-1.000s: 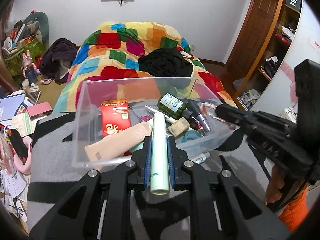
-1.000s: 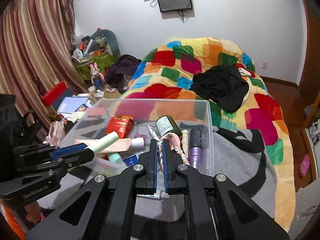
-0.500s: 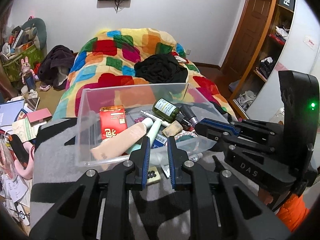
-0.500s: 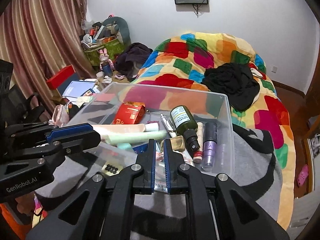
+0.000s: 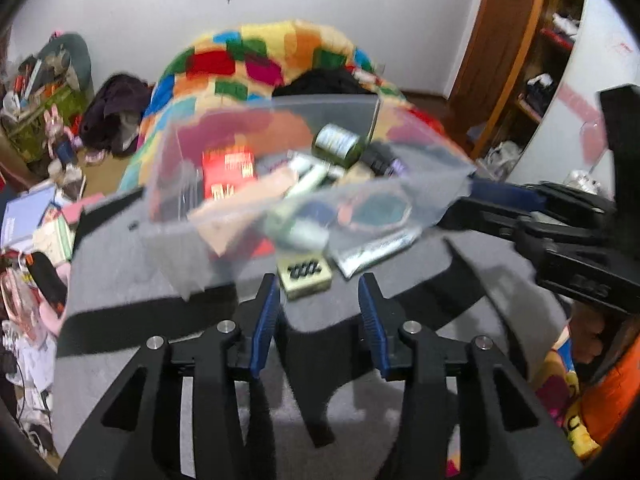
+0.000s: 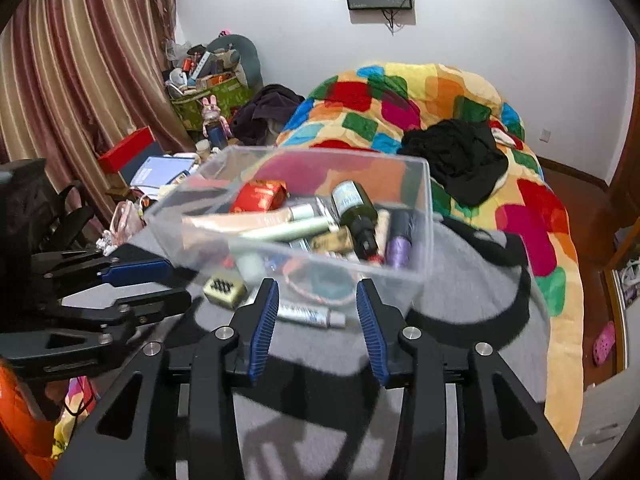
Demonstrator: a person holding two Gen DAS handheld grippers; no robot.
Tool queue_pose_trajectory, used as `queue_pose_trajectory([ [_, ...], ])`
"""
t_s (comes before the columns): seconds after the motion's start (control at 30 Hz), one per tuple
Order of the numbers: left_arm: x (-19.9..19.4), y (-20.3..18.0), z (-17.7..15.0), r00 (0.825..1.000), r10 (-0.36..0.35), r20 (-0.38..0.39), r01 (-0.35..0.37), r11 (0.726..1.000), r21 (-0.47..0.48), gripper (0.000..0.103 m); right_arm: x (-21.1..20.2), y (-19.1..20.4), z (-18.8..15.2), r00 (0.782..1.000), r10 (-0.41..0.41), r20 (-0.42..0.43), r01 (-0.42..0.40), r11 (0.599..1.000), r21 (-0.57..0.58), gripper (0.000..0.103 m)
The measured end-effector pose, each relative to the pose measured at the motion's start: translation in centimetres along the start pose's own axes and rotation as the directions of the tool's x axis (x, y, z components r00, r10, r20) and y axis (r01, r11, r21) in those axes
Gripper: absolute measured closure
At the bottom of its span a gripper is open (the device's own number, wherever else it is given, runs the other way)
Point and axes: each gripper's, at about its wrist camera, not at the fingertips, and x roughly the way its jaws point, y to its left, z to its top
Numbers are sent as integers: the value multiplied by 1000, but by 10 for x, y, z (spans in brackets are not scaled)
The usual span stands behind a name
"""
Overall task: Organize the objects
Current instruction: 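Grasp the beige black-dotted box with the left gripper while the right grasps the white ointment tube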
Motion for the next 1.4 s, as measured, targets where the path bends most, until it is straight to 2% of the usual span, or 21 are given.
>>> queue_pose_trajectory([
  [0.13,27,9,6,998,3,-63,-5,999,-45,62,14,-1,-10,999,-13,-50,12,1000,-15,61],
  [0.33,47,13,13,994,9,-105,-17,997,-77,62,42,0,-12,993,-19,-119,15,999,-34,60],
  [0.5,49,10,8,995,23,-101,-28,998,-53,67,61,-1,-10,987,-7,-158,3,1000,-28,60],
  [0.6,49,7,7,995,12,-100,-17,999,-44,67,68,-1,-10,983,39,-177,-42,999,-10,58],
  [0.7,47,6,6,995,12,-97,-15,999,-29,67,66,1,-12,984,37,-177,-42,999,-22,57],
  [0.83,41,5,0,995,-3,-96,1,1000,-25,67,58,0,-17,979,74,-189,-79,997,-20,57],
  [1.03,17,4,-25,995,-52,-90,51,999,-15,68,27,13,-42,959,182,-216,-202,977,-75,58],
  [1.2,0,4,-40,997,-21,-69,22,1000,5,69,12,31,-47,980,107,-170,-140,971,-195,56],
  [1.4,-2,18,-41,998,-16,-61,13,999,-46,69,40,31,-24,984,47,-171,-80,978,-191,54],
])
